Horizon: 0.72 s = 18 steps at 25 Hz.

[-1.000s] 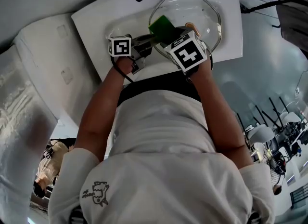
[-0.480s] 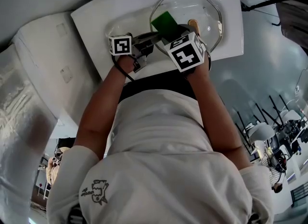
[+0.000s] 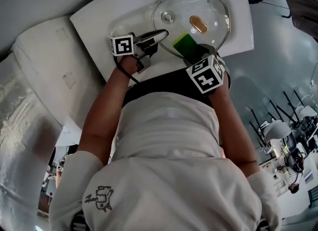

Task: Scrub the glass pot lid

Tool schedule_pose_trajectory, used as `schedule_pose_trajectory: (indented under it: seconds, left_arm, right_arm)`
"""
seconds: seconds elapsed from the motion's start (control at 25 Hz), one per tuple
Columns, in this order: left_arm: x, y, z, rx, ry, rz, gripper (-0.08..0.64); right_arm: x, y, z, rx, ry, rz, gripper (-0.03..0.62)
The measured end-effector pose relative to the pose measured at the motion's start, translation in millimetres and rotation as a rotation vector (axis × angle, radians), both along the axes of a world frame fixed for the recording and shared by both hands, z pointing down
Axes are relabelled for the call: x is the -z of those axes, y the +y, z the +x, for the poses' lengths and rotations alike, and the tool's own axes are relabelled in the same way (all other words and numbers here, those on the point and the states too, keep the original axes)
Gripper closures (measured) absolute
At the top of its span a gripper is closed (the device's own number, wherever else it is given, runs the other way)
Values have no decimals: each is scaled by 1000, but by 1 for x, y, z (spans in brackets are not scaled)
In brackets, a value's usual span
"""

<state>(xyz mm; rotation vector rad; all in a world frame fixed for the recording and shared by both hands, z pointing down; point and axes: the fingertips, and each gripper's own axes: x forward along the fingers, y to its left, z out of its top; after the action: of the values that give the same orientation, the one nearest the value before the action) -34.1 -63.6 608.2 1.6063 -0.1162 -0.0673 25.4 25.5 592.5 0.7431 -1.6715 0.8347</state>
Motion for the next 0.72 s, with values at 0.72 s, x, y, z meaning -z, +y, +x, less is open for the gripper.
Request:
schedule_pose_trajectory:
  seconds: [0.72]
  left_arm:
    - [3, 1, 3, -48, -1, -14, 462]
  right_arm:
    - [51, -43, 144, 165, 175, 48, 302]
